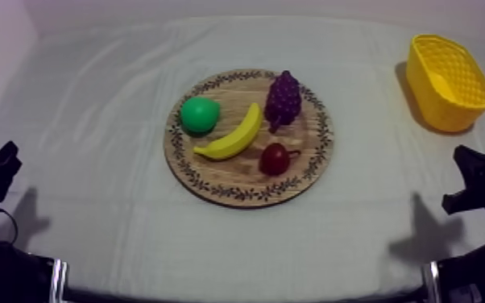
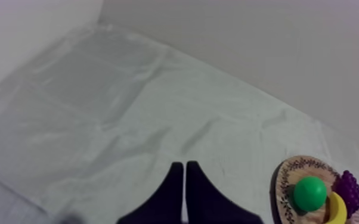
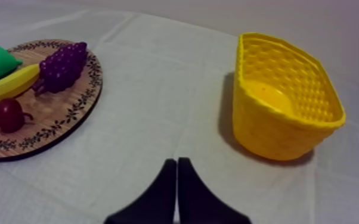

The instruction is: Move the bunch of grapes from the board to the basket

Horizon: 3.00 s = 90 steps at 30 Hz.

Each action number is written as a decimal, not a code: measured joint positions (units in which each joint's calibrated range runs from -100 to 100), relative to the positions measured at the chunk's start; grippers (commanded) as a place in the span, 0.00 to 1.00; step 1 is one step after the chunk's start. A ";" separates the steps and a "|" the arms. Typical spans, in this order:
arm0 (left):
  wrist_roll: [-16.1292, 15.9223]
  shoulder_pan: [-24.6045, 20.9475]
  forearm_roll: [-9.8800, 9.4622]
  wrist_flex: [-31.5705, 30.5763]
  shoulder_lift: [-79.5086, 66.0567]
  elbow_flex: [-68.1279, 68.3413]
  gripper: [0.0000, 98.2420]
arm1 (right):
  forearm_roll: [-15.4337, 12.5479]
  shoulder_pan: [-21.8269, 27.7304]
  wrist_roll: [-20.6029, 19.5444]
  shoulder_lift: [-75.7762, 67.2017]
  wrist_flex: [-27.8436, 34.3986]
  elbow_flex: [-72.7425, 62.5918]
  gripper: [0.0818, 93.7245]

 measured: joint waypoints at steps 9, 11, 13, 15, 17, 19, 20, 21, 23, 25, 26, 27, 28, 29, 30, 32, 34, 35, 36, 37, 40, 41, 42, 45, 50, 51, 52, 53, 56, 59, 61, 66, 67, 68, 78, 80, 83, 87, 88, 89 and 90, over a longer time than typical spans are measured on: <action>0.00 0.00 0.00 0.00 0.00 0.00 0.00 | 1.13 -0.63 0.08 0.00 2.04 -0.17 0.00; 0.00 0.00 0.00 0.00 0.00 0.00 0.00 | 2.53 -1.23 -1.03 0.21 2.13 -0.96 0.00; 0.00 0.00 0.00 0.00 0.00 0.00 0.00 | 3.38 -1.71 -2.75 1.39 2.33 -2.79 0.00; 0.00 0.00 0.00 0.00 0.00 0.00 0.00 | 3.89 -2.27 -4.89 3.69 3.25 -5.79 0.00; 0.00 0.00 0.00 0.00 0.00 0.00 0.00 | 3.89 -2.74 -6.63 6.83 4.45 -9.51 0.00; 0.00 0.00 0.00 0.00 0.00 0.00 0.00 | 3.83 -3.50 -8.10 10.12 5.89 -14.00 0.00; 0.00 0.00 0.00 0.00 0.00 0.00 0.00 | 3.88 -4.06 -8.89 12.06 6.93 -16.66 0.00; 0.00 0.00 0.00 0.00 0.00 0.00 0.00 | 3.88 -4.69 -9.62 14.08 7.57 -19.47 0.00; 0.00 0.00 0.00 0.00 0.00 0.00 0.00 | 3.56 -5.88 -10.52 17.77 8.46 -24.67 0.00; 0.00 0.00 0.00 0.00 0.00 0.00 0.00 | 2.72 -7.30 -10.91 22.09 10.72 -30.67 0.00; 0.00 0.00 0.00 0.00 0.00 0.00 0.00 | 2.18 -7.83 -10.91 24.29 11.66 -33.65 0.00; 0.00 0.00 0.00 0.00 0.00 0.00 0.00 | 1.55 -8.48 -10.75 26.48 12.37 -36.60 0.00; 0.00 0.00 0.00 0.00 0.00 0.00 0.00 | 1.13 -9.11 -10.57 28.77 13.09 -39.60 0.00; 0.00 0.00 0.00 0.00 0.00 0.00 0.00 | 0.52 -9.64 -10.46 30.60 13.80 -41.98 0.00; 0.00 0.00 0.00 0.00 0.00 0.00 0.00 | -0.17 -10.09 -10.33 33.01 15.01 -44.96 0.00; 0.00 0.00 0.00 0.00 0.00 0.00 0.00 | -1.43 -10.53 -10.01 37.41 17.54 -50.21 0.00; 0.00 0.00 0.00 0.00 0.00 0.00 0.00 | -2.75 -10.52 -9.53 42.40 20.17 -55.94 0.00; 0.00 0.00 0.00 0.00 0.00 0.00 0.00 | -3.34 -10.48 -9.07 44.87 21.58 -58.70 0.00; 0.00 0.00 0.00 0.00 0.00 0.00 0.00 | -4.04 -10.48 -8.74 47.34 23.07 -61.40 0.00; 0.00 0.00 0.00 0.00 0.00 0.00 0.00 | -4.83 -10.48 -8.38 49.76 24.42 -64.02 0.00; 0.00 0.00 0.00 0.00 0.00 0.00 0.00 | -6.34 -11.04 -8.21 56.24 27.69 -70.74 0.00; 0.00 0.00 0.00 0.00 0.00 0.00 0.00 | -6.61 -11.16 -8.17 58.02 28.63 -72.52 0.00; 0.00 0.00 0.00 0.00 0.00 0.00 0.00 | -6.89 -11.34 -8.12 60.16 29.79 -74.57 0.00; 0.00 0.00 0.00 0.00 0.00 0.00 0.00 | -7.33 -11.94 -8.22 66.20 31.59 -80.08 0.00; 0.00 0.00 0.00 0.00 0.00 0.00 0.00 | -6.79 -13.60 -10.06 75.31 35.79 -87.45 0.00; 0.00 0.00 0.00 0.00 0.00 0.00 0.00 | -6.51 -13.93 -10.46 76.76 36.36 -88.58 0.01; 0.00 0.00 0.00 0.00 0.00 0.00 0.00 | -6.08 -14.42 -11.07 78.59 37.00 -89.95 0.01; 0.00 0.00 0.00 0.00 0.00 0.00 0.00 | -5.65 -14.92 -11.75 80.36 37.50 -91.22 0.01; 0.00 0.00 0.00 0.00 0.00 0.00 0.00 | -4.20 -16.42 -13.88 85.23 38.37 -94.16 0.01; 0.00 0.00 0.00 0.00 0.00 0.00 0.00 | -2.12 -17.87 -16.66 90.13 38.41 -96.37 0.01; 0.00 0.00 0.00 0.00 0.00 0.00 0.00 | -0.62 -18.85 -18.54 92.88 38.19 -97.37 0.01; 0.00 0.00 0.00 0.00 0.00 0.00 0.00 | 2.22 -19.83 -23.55 99.48 38.43 -100.42 0.01; 0.00 0.00 0.00 0.00 0.00 0.00 0.00 | 2.61 -19.79 -24.46 100.65 38.56 -101.11 0.00; 0.00 0.00 0.00 0.00 0.00 0.00 0.00 | 2.70 -19.61 -25.25 101.73 38.83 -101.83 0.00; 0.00 0.00 0.00 0.00 0.00 0.00 0.00 | 3.43 -19.71 -26.46 109.01 40.88 -107.49 0.49; 0.00 0.00 0.00 0.00 0.00 0.00 0.00 | 3.62 -20.11 -26.59 109.37 40.99 -107.31 0.64; 0.00 0.00 0.00 0.00 0.00 0.00 0.00 | 3.40 -19.91 -26.41 109.59 40.69 -106.90 0.78; 0.00 0.00 0.00 0.00 0.00 0.00 0.00 | 2.53 -19.33 -25.84 110.74 39.94 -106.91 0.85; 0.00 0.00 0.00 0.00 0.00 0.00 0.00 | 2.37 -19.30 -25.84 111.17 39.94 -106.91 0.86; 0.00 0.00 0.00 0.00 0.00 0.00 0.00 | 2.19 -19.23 -25.84 111.62 39.84 -106.91 0.86; 0.00 0.00 0.00 0.00 0.00 0.00 0.00 | 1.98 -19.21 -25.87 112.15 39.93 -106.91 0.87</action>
